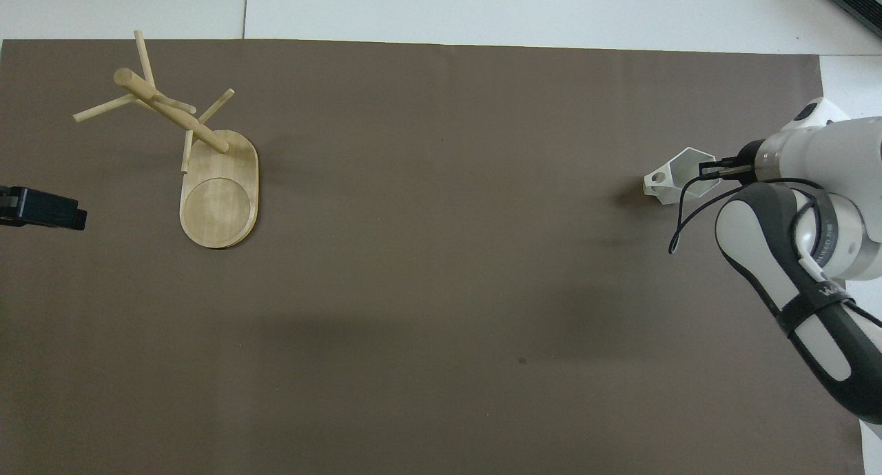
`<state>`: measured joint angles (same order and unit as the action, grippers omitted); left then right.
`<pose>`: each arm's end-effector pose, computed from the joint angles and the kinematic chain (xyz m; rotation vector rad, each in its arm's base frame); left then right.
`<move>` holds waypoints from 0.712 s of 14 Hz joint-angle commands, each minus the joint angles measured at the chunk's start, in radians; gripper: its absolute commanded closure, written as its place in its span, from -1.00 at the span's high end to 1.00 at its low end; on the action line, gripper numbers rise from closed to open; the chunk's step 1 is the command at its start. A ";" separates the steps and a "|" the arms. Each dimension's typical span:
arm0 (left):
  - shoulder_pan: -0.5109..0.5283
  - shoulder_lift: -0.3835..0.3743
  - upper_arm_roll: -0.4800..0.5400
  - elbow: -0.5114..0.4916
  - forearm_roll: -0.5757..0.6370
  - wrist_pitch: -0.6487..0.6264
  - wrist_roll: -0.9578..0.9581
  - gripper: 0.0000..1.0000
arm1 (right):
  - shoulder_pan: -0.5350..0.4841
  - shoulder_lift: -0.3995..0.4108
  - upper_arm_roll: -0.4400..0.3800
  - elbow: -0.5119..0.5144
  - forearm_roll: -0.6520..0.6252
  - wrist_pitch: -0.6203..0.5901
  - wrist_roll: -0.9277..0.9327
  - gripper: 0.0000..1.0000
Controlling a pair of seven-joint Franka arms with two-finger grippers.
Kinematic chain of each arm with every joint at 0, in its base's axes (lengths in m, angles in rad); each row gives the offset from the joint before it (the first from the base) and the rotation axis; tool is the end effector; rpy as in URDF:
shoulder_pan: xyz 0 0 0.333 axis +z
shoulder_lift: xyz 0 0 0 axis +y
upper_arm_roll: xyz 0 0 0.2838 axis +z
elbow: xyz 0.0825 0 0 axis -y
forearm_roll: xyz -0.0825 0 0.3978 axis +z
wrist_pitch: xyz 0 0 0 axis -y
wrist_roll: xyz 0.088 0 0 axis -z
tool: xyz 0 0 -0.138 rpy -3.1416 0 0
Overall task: Hang cup on rack
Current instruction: 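Lift the cup with the right gripper while the left gripper approaches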
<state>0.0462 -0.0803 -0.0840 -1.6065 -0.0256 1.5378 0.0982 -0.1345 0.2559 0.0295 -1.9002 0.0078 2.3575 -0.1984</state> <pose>0.5423 -0.0257 0.5855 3.1157 -0.2134 0.0186 0.6391 -0.0676 0.3181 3.1057 0.1347 0.3138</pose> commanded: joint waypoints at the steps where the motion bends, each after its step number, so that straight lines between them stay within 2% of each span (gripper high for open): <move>1: 0.009 -0.019 -0.003 -0.015 0.001 -0.025 -0.009 1.00 | -0.004 -0.010 0.015 0.124 0.040 -0.182 0.028 -1.00; 5: 0.009 -0.048 -0.003 -0.078 -0.008 0.001 -0.058 1.00 | -0.008 -0.032 0.033 0.237 0.213 -0.354 0.050 -1.00; 8: 0.011 -0.097 -0.003 -0.168 -0.054 0.005 -0.222 1.00 | -0.011 -0.049 0.079 0.242 0.392 -0.354 0.048 -1.00; 10: 0.037 -0.136 -0.003 -0.232 -0.085 -0.011 -0.245 1.00 | -0.011 -0.050 0.110 0.242 0.553 -0.337 0.048 -1.00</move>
<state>0.0488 -0.1341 -0.0834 -1.7286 -0.0770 1.5234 -0.1088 -0.1337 0.2069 0.1048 -1.6653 0.4395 2.0181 -0.1677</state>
